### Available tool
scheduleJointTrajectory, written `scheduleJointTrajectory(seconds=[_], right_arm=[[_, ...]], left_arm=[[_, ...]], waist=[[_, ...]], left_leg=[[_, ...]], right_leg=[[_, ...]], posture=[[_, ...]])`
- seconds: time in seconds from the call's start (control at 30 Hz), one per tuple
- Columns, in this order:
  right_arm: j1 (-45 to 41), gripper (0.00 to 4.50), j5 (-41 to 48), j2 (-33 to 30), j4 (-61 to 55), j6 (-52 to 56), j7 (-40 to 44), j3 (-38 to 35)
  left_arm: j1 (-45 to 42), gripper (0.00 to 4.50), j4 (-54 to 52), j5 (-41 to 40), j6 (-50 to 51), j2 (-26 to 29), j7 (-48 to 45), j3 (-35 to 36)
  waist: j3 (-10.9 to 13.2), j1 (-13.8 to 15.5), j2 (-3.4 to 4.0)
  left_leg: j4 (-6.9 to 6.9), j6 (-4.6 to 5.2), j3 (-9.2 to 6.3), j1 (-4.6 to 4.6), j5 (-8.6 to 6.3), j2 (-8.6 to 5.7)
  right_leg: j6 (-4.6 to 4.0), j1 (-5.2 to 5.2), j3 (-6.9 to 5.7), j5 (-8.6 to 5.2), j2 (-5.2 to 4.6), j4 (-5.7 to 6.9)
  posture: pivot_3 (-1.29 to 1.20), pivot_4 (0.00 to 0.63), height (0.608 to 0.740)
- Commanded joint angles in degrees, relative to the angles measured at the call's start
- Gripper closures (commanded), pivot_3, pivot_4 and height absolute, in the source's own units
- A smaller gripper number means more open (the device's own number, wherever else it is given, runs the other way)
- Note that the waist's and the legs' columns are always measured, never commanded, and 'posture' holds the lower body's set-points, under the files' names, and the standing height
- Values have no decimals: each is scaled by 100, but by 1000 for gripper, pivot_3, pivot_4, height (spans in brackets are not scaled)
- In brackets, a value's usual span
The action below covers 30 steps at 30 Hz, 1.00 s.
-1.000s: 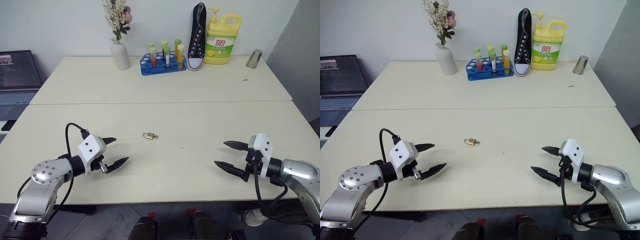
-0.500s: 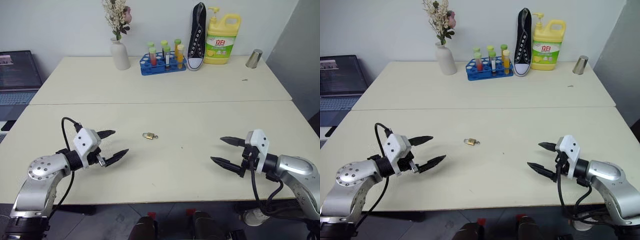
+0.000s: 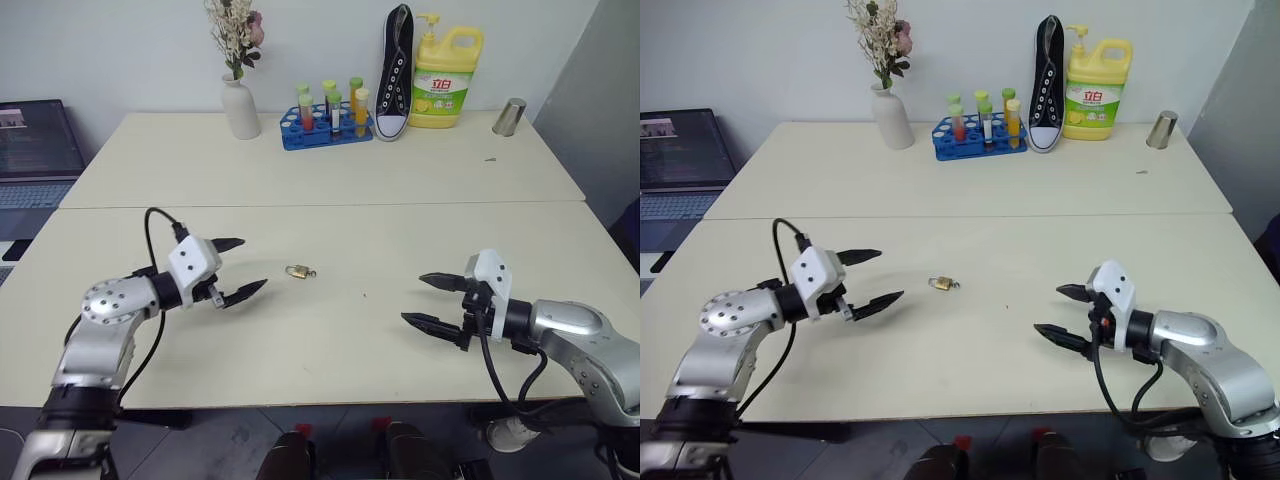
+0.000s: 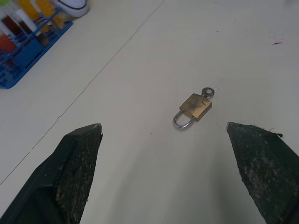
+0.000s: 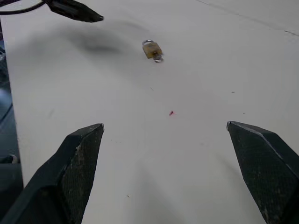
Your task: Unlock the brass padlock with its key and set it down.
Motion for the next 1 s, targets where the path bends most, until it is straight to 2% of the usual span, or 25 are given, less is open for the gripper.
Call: scheduleJointTrajectory(seconds=[0.03, 0.23, 0.37, 0.67, 0.77, 1.0], right_arm=[[-284, 87, 540, 16, -559, 649, -214, -47], [-353, 87, 956, 71, -823, 1134, -543, -180], [-331, 87, 1211, 111, -987, 1393, -817, -323], [-357, 87, 1986, 17, -1241, 1892, -1198, -764], [-413, 0, 2297, -23, -1272, 1977, -1259, -902], [-594, 0, 2040, -313, -1373, 1686, -1320, -789]], left_arm=[[-665, 0, 704, 203, -415, -120, -573, -434], [-1876, 0, 2601, 747, -1274, -484, -1151, -1033], [-2688, 0, 4039, 1227, -1847, -788, -977, -1254], [-3334, 0, 5366, 1753, -2251, -1041, -1552, -1522], [-3407, 633, 5501, 1839, -2255, -1036, -1714, -1537], [-3421, 2826, 5711, 2093, -2210, -1019, -1834, -1684]], waist=[[0, 0, -4], [2, -1, -13], [5, -17, -18], [5, -30, -22], [5, -37, -22], [2, -54, -24]], left_leg=[[2, 0, -2, -5, 0, -4], [6, 0, -3, -8, 0, -12], [4, 1, -2, -8, 0, -11], [9, 2, -4, -10, -1, -13], [8, 2, -3, -9, -1, -12], [9, 3, -4, -3, 0, -11]], right_leg=[[0, -2, -3, 0, 1, -1], [0, -1, -7, 0, 0, -3], [0, -6, -6, 0, 3, -1], [0, -3, -8, 0, 3, 3], [1, -4, -8, 0, 4, 4], [1, -1, -8, 0, 7, 10]], posture=[[0, 150, 740], [0, 150, 740], [0, 150, 740], [0, 150, 740], [0, 150, 740], [0, 150, 740]])
